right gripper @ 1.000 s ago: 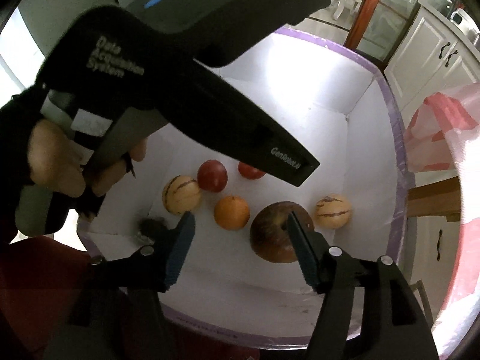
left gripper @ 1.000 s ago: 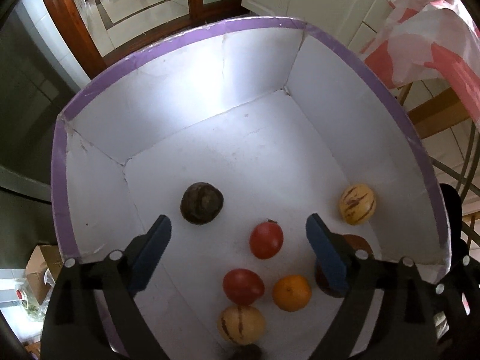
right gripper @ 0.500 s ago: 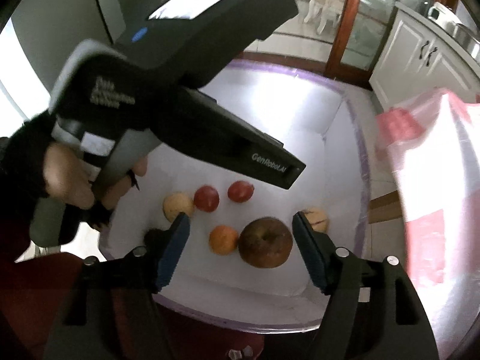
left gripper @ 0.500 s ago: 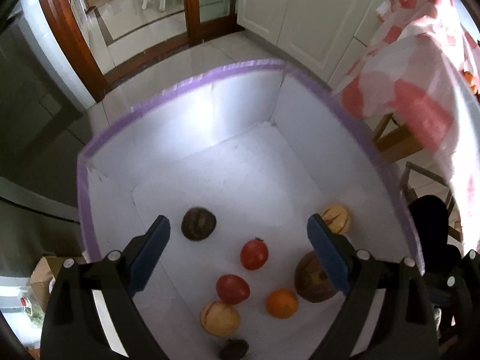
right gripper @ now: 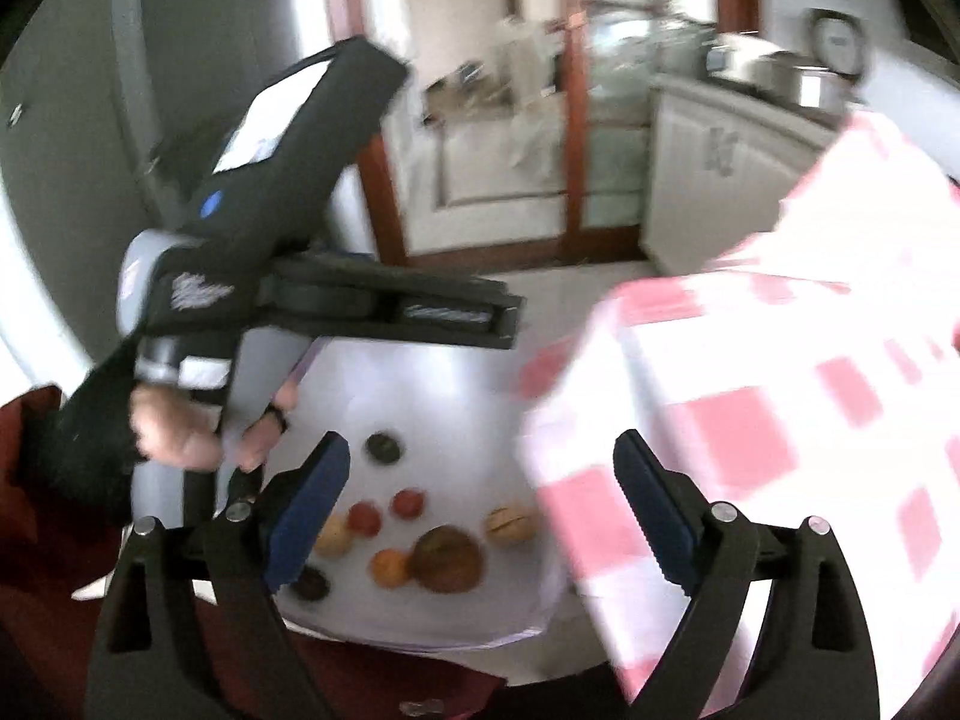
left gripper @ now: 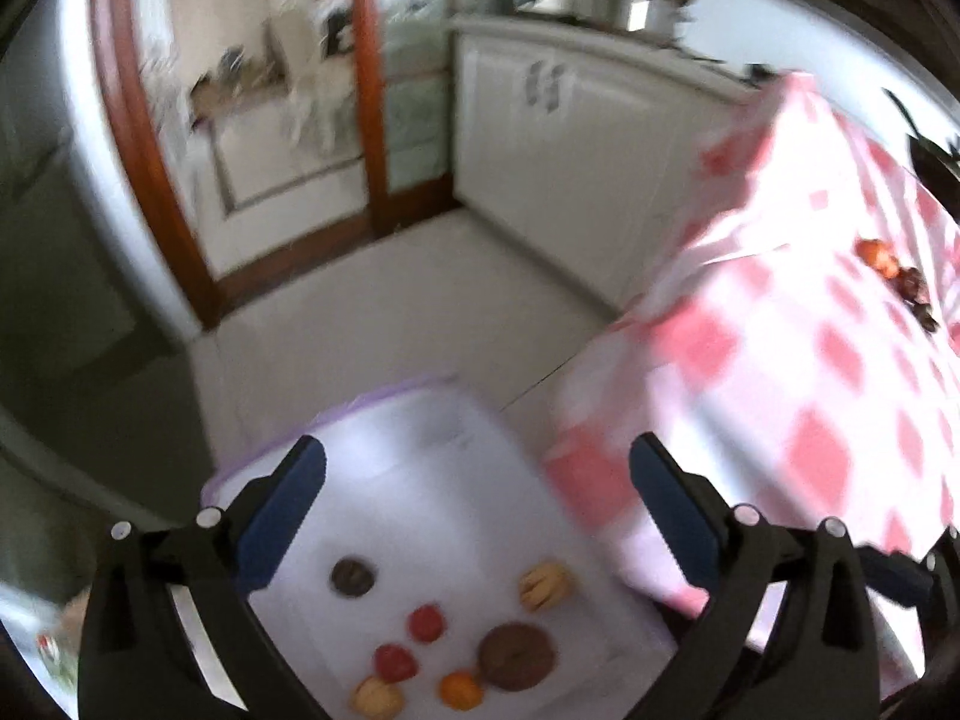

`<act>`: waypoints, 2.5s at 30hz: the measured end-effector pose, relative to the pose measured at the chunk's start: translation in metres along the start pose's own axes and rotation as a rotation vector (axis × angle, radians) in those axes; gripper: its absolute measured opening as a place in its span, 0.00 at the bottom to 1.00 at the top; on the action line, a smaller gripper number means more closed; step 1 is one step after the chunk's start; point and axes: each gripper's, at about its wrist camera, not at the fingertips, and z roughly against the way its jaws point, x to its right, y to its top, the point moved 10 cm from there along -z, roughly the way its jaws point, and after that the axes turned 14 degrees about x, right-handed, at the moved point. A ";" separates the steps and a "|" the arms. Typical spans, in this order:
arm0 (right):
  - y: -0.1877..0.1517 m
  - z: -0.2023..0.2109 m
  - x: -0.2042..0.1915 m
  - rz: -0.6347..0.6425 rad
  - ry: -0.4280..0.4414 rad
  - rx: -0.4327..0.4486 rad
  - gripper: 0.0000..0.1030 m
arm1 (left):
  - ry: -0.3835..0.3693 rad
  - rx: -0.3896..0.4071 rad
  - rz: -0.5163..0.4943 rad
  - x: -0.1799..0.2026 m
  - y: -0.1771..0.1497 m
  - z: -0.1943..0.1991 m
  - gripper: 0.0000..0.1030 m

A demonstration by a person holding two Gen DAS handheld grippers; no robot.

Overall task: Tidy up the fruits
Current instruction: 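Move both empty tools back up to the fruits on the table, then grasp a dark brown round fruit with the right tool while the left tool grasps another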

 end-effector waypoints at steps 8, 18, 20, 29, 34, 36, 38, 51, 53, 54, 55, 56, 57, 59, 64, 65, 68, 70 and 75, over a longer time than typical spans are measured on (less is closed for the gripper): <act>0.006 0.097 0.158 -0.223 -0.337 0.142 0.85 | -0.296 0.124 -0.189 0.189 0.052 0.023 0.99; -0.047 0.170 0.316 -0.428 -0.670 0.123 0.85 | -0.568 -0.057 -0.197 0.396 0.025 -0.049 0.99; -0.053 0.178 0.340 -0.460 -0.715 0.123 0.85 | -0.574 -0.070 -0.210 0.421 0.022 -0.066 0.99; -0.082 0.196 0.448 -0.602 -0.845 0.076 0.85 | -0.649 -0.118 -0.177 0.479 0.033 -0.107 0.99; -0.092 0.195 0.488 -0.623 -0.882 0.045 0.85 | -0.669 -0.149 -0.126 0.480 0.033 -0.115 0.99; -0.095 0.191 0.501 -0.628 -0.885 0.031 0.85 | -0.672 -0.143 -0.152 0.481 0.030 -0.112 0.99; -0.098 0.187 0.513 -0.624 -0.895 0.012 0.85 | -0.697 -0.146 -0.182 0.486 0.027 -0.109 0.99; -0.091 0.145 0.591 -0.600 -0.893 -0.098 0.85 | -0.723 -0.147 -0.147 0.484 0.030 -0.108 0.99; -0.086 0.135 0.603 -0.584 -0.890 -0.111 0.85 | -0.725 -0.147 -0.144 0.483 0.030 -0.108 0.99; -0.084 0.130 0.607 -0.575 -0.887 -0.116 0.85 | -0.725 -0.147 -0.145 0.483 0.030 -0.107 0.99; -0.081 0.125 0.612 -0.568 -0.882 -0.119 0.85 | -0.725 -0.147 -0.145 0.483 0.030 -0.108 0.99; -0.078 0.120 0.617 -0.561 -0.878 -0.121 0.85 | -0.725 -0.147 -0.144 0.483 0.030 -0.108 0.99; -0.077 0.117 0.619 -0.557 -0.876 -0.123 0.85 | -0.725 -0.147 -0.144 0.483 0.030 -0.107 0.99; -0.071 0.106 0.623 -0.530 -0.849 -0.129 0.85 | -0.724 -0.147 -0.145 0.483 0.030 -0.108 0.99; -0.059 0.088 0.613 -0.439 -0.802 -0.133 0.52 | -0.725 -0.148 -0.144 0.483 0.030 -0.107 0.99; -0.058 0.090 0.611 -0.432 -0.820 -0.130 0.46 | -0.725 -0.148 -0.144 0.483 0.030 -0.107 0.99; -0.061 0.095 0.605 -0.485 -0.809 -0.094 0.38 | -0.724 -0.149 -0.145 0.482 0.030 -0.107 0.99; -0.063 0.102 0.600 -0.501 -0.820 -0.077 0.38 | -0.724 -0.149 -0.144 0.482 0.030 -0.107 0.99; -0.065 0.123 0.580 -0.539 -0.833 -0.033 0.38 | -0.723 -0.150 -0.145 0.482 0.030 -0.107 0.99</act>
